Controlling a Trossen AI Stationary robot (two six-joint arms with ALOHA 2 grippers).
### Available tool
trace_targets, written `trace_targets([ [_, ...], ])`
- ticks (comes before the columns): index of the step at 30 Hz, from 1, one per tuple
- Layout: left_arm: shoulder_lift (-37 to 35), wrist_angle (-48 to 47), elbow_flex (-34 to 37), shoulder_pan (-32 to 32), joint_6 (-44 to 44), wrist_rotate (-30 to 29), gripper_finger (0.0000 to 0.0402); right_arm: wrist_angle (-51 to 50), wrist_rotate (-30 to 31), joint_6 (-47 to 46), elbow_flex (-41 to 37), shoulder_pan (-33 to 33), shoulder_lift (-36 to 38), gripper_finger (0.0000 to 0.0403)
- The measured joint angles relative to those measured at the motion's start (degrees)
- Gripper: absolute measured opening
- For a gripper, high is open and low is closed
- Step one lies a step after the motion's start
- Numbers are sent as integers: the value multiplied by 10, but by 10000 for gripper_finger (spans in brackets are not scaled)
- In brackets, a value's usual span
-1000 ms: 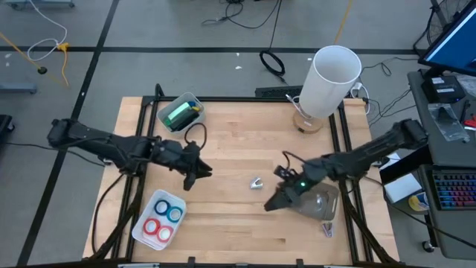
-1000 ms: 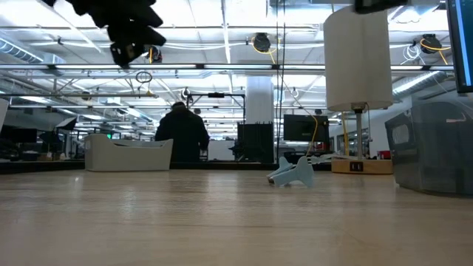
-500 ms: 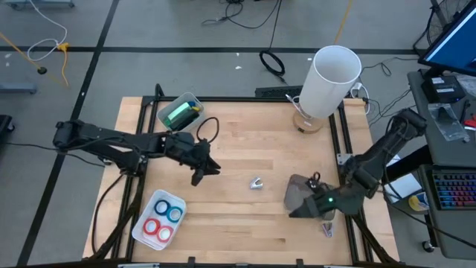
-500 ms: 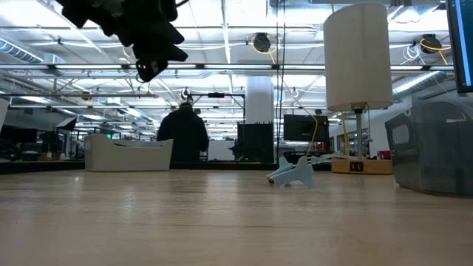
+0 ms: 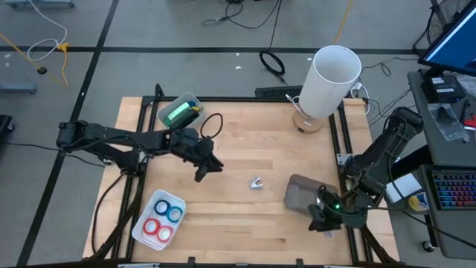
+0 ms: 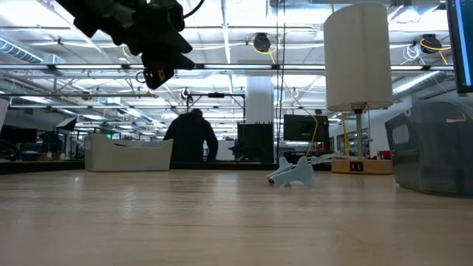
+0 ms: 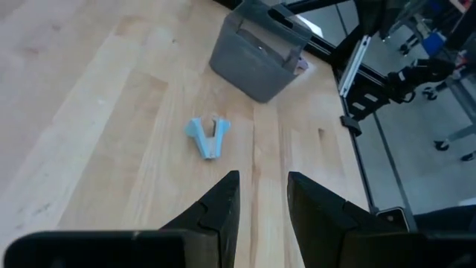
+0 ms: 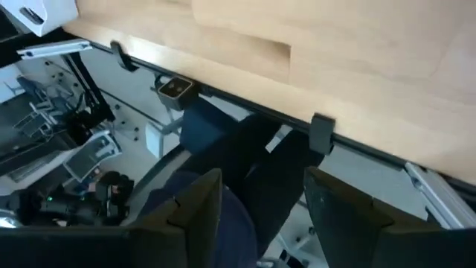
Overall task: Pick and place Stapler, Stapler remover, tape
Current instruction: Put the purple staple remover into the black bin
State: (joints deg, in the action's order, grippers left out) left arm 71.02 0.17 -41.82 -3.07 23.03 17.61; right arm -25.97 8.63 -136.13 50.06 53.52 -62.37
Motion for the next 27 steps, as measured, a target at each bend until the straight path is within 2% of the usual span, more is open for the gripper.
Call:
trace_targets([
  [7, 0, 1, 0, -15, -7, 0, 113, 7, -30, -22, 0, 15, 0, 187],
  [17, 0, 1, 0, -37, -15, 14, 113, 1, -29, -27, 0, 29, 0, 186],
  [27, 0, 1, 0, -37, -24, 20, 113, 2, -25, 85, 0, 29, 0, 182],
])
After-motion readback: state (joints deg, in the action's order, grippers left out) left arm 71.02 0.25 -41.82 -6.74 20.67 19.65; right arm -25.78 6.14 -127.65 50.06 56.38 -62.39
